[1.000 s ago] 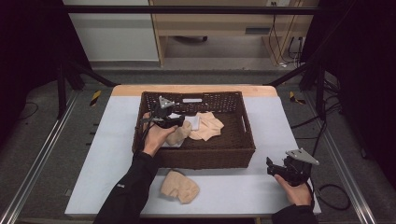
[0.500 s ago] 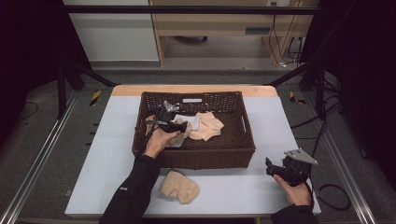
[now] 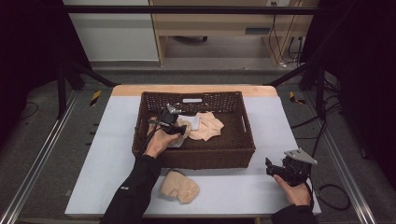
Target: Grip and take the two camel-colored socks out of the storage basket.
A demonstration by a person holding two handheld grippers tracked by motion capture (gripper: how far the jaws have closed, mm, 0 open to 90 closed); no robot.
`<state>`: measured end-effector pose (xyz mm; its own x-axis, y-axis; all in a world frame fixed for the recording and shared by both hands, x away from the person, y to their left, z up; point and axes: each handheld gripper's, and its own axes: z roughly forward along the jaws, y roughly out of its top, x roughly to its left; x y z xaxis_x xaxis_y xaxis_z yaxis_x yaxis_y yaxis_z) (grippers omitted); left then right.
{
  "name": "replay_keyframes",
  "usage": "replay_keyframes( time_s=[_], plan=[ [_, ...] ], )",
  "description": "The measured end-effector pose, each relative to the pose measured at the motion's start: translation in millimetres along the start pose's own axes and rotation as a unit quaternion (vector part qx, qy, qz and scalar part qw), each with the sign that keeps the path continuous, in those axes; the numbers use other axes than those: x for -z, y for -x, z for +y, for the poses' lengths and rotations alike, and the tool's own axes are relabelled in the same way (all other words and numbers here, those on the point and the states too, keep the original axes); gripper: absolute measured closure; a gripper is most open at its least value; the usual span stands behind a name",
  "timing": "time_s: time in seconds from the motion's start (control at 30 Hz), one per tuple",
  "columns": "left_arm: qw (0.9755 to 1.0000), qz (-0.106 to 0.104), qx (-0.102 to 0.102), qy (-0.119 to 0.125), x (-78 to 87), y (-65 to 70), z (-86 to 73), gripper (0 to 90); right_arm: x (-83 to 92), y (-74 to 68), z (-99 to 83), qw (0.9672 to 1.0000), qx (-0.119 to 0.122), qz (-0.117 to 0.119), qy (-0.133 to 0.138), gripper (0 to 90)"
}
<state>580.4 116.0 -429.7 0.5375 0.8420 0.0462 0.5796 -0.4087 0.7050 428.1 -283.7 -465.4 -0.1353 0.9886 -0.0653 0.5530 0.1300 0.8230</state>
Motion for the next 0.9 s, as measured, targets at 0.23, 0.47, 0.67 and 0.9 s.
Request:
replay_keyframes(
  time_s=[0.23,0.47,0.67,0.9],
  plan=[
    [0.9996,-0.010,0.014,-0.022,1.1,-2.2,-0.6,69.2,0.4,0.0,0.0,1.0000,-0.001,0.002,0.000,5.6],
    [0.9987,-0.021,0.042,-0.019,6.1,-7.1,-0.8,83.5,0.7,0.4,0.0,1.0000,0.000,0.000,0.001,5.7],
    [0.9981,-0.030,0.048,0.025,16.2,-8.9,0.2,84.9,0.6,0.7,-0.2,1.0000,0.000,0.000,0.001,5.7],
    [0.9920,-0.046,0.054,0.105,35.3,-10.9,4.6,85.5,0.3,1.1,-0.2,1.0000,0.000,-0.002,-0.001,5.7]
  ],
)
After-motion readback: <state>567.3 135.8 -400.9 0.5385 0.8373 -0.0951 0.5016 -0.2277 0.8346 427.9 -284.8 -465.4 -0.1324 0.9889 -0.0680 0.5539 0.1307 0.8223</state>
